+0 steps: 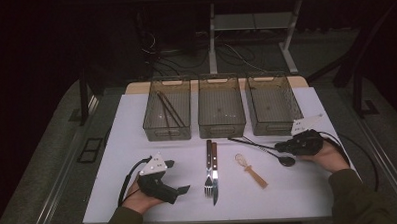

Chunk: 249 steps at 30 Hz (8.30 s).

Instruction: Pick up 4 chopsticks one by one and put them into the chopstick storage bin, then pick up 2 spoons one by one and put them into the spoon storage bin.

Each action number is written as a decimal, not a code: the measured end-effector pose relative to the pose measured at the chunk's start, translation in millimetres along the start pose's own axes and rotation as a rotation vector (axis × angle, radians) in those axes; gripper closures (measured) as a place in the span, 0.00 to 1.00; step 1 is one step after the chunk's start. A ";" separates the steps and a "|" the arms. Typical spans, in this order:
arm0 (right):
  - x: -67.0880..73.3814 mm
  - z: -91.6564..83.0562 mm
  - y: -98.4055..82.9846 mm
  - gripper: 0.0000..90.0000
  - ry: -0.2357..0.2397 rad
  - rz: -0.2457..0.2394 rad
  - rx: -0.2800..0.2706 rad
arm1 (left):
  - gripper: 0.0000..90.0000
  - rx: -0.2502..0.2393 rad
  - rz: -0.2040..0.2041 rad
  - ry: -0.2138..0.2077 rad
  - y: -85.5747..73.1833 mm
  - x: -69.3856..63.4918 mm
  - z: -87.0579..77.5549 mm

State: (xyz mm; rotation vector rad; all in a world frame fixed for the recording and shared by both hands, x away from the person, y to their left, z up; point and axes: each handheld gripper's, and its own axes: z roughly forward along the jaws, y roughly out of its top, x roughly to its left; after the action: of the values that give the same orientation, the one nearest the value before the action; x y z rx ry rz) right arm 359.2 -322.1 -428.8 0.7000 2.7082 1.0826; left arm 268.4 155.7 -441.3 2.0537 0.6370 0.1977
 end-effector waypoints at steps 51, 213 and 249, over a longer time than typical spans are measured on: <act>24.2 -38.8 43.3 0.96 0.082 0.126 -0.302 | 0.00 -0.007 -0.024 0.009 -3.1 3.8 -0.8; 44.8 -18.5 39.2 0.16 -0.186 0.322 -0.270 | 0.01 -0.001 -0.036 0.026 2.5 7.5 2.1; 42.0 -26.0 -31.1 0.29 -0.226 0.463 -0.149 | 0.01 -0.002 -0.029 0.034 2.1 5.4 -1.4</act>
State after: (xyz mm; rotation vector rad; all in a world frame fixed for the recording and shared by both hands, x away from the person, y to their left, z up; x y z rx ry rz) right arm 303.0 -338.0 -429.3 1.3729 2.3031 1.1912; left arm 273.3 158.6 -439.4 2.0416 0.6868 0.2170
